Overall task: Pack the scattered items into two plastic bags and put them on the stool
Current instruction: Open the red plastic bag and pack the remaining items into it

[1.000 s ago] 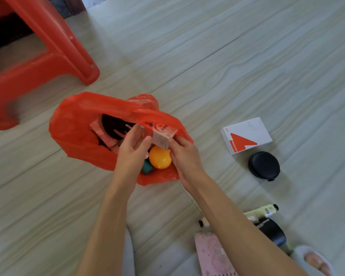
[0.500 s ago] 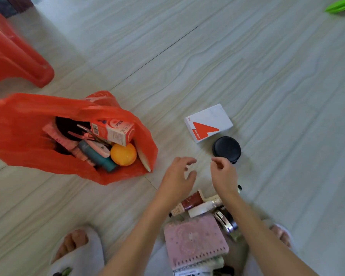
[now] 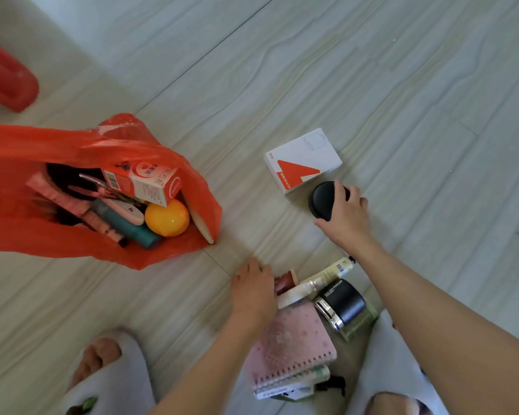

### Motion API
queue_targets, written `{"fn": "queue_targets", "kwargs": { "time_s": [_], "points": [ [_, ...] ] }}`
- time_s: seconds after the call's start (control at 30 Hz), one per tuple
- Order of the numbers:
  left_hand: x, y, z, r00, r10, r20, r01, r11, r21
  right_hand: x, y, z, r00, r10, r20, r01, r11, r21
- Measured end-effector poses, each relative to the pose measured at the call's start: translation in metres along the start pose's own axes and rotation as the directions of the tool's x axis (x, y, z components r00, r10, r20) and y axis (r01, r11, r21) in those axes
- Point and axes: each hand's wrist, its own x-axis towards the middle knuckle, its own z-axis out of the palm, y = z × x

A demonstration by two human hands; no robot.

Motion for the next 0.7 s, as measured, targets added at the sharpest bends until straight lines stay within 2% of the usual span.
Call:
{"fn": "queue_targets", "kwargs": {
  "time_s": [0.13,0.2,0.23,0.27,0.3,0.37,0.43,0.5,0.53,0.6,0.63,0.7],
  "points": [
    [-0.009,0.000,0.008,0.999,-0.034,-0.027,0.035,0.998,0.043,-0.007,0.000,0.004,0.999,-0.037,-0.020,0.038,0.999,0.020],
    [-0.016,-0.007,0.011,0.998,-0.047,-0.043,0.044,0.996,-0.074,-0.011,-0.001,0.004,0.998,-0.057,-0.016,0.057,0.997,0.048],
    [-0.020,-0.012,0.009,0.994,-0.073,-0.075,0.055,0.973,-0.222,-0.013,-0.004,0.004,0.998,-0.053,-0.016,0.053,0.997,0.054],
    [-0.022,-0.018,0.008,0.988,-0.118,-0.097,0.067,0.905,-0.419,-0.017,-0.010,0.006,0.999,-0.042,-0.020,0.043,0.997,0.068],
    [-0.025,-0.024,0.001,0.976,-0.184,-0.120,0.074,0.789,-0.610,-0.022,-0.017,0.008,1.000,-0.018,-0.009,0.019,0.993,0.115],
    [-0.028,-0.040,-0.014,0.927,-0.348,-0.140,0.066,0.517,-0.854,-0.036,-0.037,0.010,0.991,0.052,0.121,-0.096,0.918,0.385],
    [-0.031,-0.056,-0.037,0.871,-0.482,-0.099,0.036,0.263,-0.964,-0.051,-0.061,0.012,0.934,0.016,0.357,-0.270,0.687,0.675],
    [-0.035,-0.069,-0.064,0.824,-0.566,0.003,0.008,0.006,-1.000,-0.063,-0.086,0.016,0.863,-0.075,0.499,-0.398,0.505,0.765],
    [-0.035,-0.077,-0.075,0.798,-0.601,0.047,-0.004,-0.083,-0.997,-0.068,-0.099,0.018,0.839,-0.118,0.531,-0.438,0.433,0.788],
    [-0.036,-0.092,-0.101,0.761,-0.643,0.085,-0.032,-0.169,-0.985,-0.076,-0.128,0.021,0.798,-0.208,0.566,-0.490,0.324,0.809],
    [-0.037,-0.100,-0.113,0.757,-0.649,0.077,-0.052,-0.178,-0.983,-0.080,-0.142,0.023,0.783,-0.251,0.569,-0.486,0.324,0.812],
    [-0.033,-0.116,-0.130,0.747,-0.664,0.036,-0.073,-0.136,-0.988,-0.086,-0.169,0.027,0.763,-0.326,0.558,-0.438,0.374,0.818]
  ]
}}
